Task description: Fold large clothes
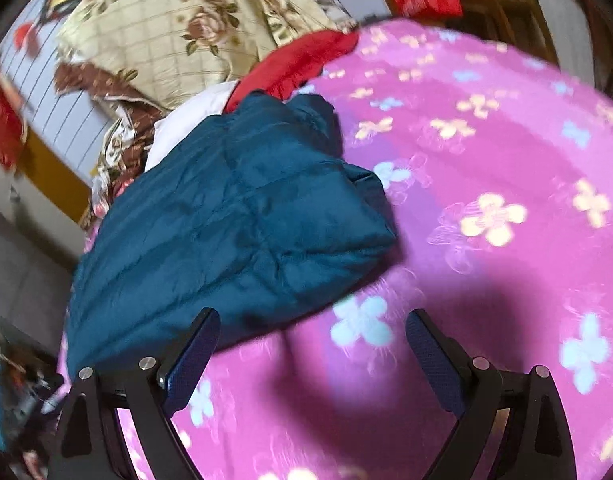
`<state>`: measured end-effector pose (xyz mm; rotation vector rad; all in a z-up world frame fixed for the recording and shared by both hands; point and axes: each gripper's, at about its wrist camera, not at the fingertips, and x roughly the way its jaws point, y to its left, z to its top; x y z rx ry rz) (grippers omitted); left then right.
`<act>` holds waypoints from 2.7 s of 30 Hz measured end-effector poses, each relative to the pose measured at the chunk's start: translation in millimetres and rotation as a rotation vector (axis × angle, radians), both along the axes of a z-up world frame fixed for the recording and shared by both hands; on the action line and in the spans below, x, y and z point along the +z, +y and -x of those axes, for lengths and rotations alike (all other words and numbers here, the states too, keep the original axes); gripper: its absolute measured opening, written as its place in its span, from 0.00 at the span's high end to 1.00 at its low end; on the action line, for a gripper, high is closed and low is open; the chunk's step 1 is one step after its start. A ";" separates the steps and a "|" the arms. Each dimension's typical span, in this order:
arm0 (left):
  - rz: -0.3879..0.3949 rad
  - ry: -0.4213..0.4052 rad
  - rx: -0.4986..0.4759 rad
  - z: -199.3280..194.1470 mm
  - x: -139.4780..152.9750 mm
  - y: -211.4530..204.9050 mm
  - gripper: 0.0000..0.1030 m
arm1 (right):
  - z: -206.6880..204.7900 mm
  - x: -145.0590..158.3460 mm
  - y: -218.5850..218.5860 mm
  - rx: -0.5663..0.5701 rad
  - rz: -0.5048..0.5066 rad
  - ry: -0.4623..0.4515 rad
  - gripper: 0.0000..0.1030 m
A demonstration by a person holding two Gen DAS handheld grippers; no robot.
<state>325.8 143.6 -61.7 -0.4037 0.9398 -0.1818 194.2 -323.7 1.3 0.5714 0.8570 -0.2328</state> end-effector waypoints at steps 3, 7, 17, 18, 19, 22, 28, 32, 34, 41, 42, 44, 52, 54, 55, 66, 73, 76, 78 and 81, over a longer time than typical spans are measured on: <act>0.097 0.001 -0.019 -22.3 -7.5 12.9 0.11 | -15.0 -0.5 -3.9 0.000 -0.016 -0.009 0.09; 0.192 0.022 -0.037 -44.4 -18.2 22.6 0.11 | -37.9 -3.8 -7.5 0.003 -0.057 -0.012 0.09; 0.185 0.083 -0.101 -78.6 -29.6 3.3 0.08 | -77.9 -5.7 -7.2 0.016 0.002 -0.001 0.13; 0.159 0.095 -0.112 -79.4 -28.3 -1.7 0.13 | -78.7 -6.1 -7.8 0.017 0.000 0.000 0.18; 0.151 0.103 -0.120 -78.9 -26.6 -4.8 0.28 | -79.3 -6.3 -8.0 0.024 -0.020 0.001 0.31; 0.106 0.093 -0.128 -72.0 -12.4 -11.7 0.59 | -76.2 0.3 -6.6 0.035 -0.040 -0.003 0.56; 0.025 0.090 -0.142 -49.3 6.3 -17.1 0.75 | -58.1 13.3 -1.8 0.067 -0.043 0.005 0.72; 0.045 0.106 -0.143 -29.4 8.1 -10.1 0.76 | -38.6 16.9 -0.7 0.073 -0.060 0.008 0.72; 0.046 0.108 -0.145 -19.0 8.8 -9.3 0.75 | -27.5 18.8 2.8 0.087 -0.051 0.011 0.73; 0.022 0.097 -0.131 13.8 11.7 -3.4 0.75 | 10.1 21.3 15.3 0.119 -0.033 0.010 0.73; 0.018 0.096 -0.129 17.4 11.4 -3.3 0.75 | 12.5 20.6 15.7 0.120 -0.031 0.009 0.73; 0.012 0.095 -0.126 21.6 10.9 -4.0 0.75 | 14.1 18.6 15.6 0.118 -0.025 0.011 0.73; -0.090 0.084 -0.065 26.4 19.9 -8.4 0.58 | 13.1 28.8 35.0 0.108 0.191 0.058 0.41; -0.076 0.067 -0.059 32.8 24.0 -3.3 0.56 | 19.1 31.1 32.7 0.104 0.195 0.058 0.33; -0.063 0.058 -0.055 36.0 27.1 -0.2 0.56 | 23.3 33.0 31.6 0.091 0.199 0.054 0.32; -0.209 -0.002 -0.033 52.5 47.7 -16.9 0.56 | 61.6 81.1 62.4 0.078 0.375 -0.056 0.32; -0.257 -0.001 -0.003 4.6 34.5 -21.2 0.49 | -1.6 68.5 147.1 0.283 0.434 -0.054 0.32; -0.209 -0.006 0.022 -5.3 32.4 -10.4 0.49 | -36.2 50.5 165.2 0.314 0.401 -0.016 0.32; -0.194 -0.021 0.036 -2.9 34.4 -5.7 0.49 | -60.8 38.3 173.8 0.311 0.402 0.003 0.32; -0.223 -0.061 0.071 8.2 38.0 -1.2 0.49 | -80.4 29.4 180.0 0.295 0.464 0.012 0.31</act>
